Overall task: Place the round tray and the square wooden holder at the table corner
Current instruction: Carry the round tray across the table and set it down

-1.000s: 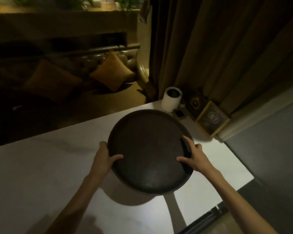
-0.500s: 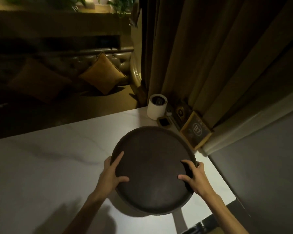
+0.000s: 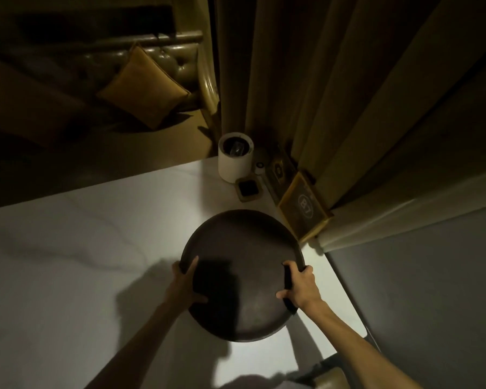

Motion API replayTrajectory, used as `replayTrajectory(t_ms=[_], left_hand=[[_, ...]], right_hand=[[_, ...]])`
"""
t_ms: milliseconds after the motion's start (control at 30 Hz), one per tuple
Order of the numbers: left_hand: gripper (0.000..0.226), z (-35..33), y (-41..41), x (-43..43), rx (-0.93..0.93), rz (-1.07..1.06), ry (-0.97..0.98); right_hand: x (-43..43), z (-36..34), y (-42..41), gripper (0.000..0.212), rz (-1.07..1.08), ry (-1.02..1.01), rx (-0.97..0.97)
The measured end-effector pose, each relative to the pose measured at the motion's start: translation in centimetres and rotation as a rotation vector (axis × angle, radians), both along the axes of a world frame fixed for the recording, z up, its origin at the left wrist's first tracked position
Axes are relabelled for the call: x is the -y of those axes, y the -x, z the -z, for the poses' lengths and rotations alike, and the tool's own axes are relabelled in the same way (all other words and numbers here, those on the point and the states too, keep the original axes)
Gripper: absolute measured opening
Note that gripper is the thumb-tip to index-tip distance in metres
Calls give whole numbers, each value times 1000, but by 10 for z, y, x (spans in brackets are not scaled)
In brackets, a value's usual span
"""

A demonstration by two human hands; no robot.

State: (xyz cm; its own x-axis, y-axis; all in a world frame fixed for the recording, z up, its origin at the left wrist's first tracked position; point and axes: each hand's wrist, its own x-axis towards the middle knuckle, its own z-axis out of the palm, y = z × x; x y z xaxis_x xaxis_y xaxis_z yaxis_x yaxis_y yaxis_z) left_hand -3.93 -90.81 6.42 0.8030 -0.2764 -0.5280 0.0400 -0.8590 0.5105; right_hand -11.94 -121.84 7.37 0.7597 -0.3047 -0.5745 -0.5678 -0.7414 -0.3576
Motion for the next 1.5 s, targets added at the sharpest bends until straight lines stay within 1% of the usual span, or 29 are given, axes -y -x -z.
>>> replayTrajectory(t_ms=[133,367,533,633,700,767,833,900,967,1033,1133,1267,1367,1500], left_hand=[[125,21,-17,8,-27,21,-37],[125,60,-32,10,-105,10,-120],[121,83,-31,12,-165,-76,-63],[107,86,-35,15,-203,-161,22],[93,84,-36,18,-172,-156,24],[79,80,-33,21,-44,-92,-77],[74,77,-20,27,61,30,-184],[81,77,0,33,31,122,-251],[89,80,17,37,-28,123,-290],[94,85,24,39,-32,115,-331],[94,90,21,38,-1,144,-387],[95,94,15,43,-8,132,-438],[92,89,12,48,-42,138,-427],[91,88,5,51,-10,195,-424]], right_hand=[[1,23,-21,83,29,-21,-68],[-2,60,-40,87,-2,-7,-177],[-5,81,-39,86,10,1,-193],[-6,83,-41,86,14,79,-185],[-8,82,-42,85,-26,193,-175],[-14,80,-36,82,-58,246,-156],[-23,81,-25,83,-92,245,-166],[-37,86,-9,84,-101,185,-234],[-53,92,8,85,-75,121,-297],[-61,95,19,85,-56,122,-308],[-58,92,18,82,-47,116,-296],[-57,88,9,82,-22,98,-310],[-57,87,5,83,-4,90,-316],[-58,83,-1,81,8,85,-299]])
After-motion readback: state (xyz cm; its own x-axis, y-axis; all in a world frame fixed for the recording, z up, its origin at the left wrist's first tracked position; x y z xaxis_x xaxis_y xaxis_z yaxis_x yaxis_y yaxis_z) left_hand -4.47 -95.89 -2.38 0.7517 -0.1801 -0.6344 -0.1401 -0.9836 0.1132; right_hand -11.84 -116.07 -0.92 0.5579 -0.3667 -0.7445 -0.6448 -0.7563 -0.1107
